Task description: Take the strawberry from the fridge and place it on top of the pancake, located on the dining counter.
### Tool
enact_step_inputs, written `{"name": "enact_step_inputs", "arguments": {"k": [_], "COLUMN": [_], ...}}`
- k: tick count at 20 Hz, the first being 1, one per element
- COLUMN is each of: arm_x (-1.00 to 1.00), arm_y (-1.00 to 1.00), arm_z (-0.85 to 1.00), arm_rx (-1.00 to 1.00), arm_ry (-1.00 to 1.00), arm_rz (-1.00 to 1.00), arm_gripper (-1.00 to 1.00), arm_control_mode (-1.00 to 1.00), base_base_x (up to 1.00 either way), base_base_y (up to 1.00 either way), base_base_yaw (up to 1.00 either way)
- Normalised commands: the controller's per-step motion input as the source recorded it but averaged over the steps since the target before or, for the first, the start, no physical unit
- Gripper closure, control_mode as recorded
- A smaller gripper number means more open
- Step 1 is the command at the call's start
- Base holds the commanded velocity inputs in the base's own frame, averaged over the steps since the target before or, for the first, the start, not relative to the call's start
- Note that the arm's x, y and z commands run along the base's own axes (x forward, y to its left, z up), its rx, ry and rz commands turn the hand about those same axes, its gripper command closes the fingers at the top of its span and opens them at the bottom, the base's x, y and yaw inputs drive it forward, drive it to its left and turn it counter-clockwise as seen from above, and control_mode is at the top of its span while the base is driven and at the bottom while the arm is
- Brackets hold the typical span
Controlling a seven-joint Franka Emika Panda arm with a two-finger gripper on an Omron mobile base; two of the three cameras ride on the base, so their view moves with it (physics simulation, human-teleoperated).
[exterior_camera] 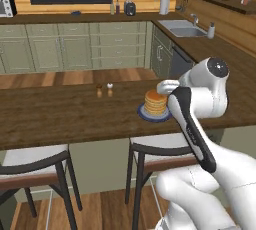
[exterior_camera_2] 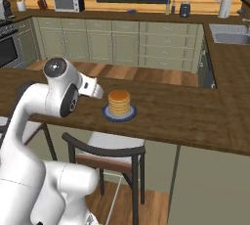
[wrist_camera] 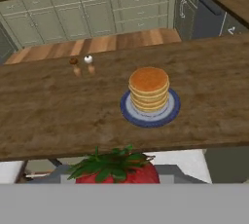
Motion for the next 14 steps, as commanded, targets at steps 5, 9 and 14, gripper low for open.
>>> {"name": "enact_step_inputs", "arguments": {"k": [5, 9, 14], "arm_x": [0.87, 0.54, 0.39], "arm_y": [-0.12, -0.2, -0.38], "arm_z": [-0.11, -0.22, -0.42], "arm_rx": [-0.03, -0.03, -0.01], "arm_ry": [0.04, 0.11, 0.14], "arm_rz": [-0.11, -0.11, -0.05], "arm_gripper": [1.0, 1.0, 1.0], "arm_control_mode": [-1.0, -1.0, -1.0], "base_base_x": [0.0, 0.0, 0.0], "base_base_y": [0.0, 0.0, 0.0], "base_base_yaw": [0.0, 0.0, 0.0]}}
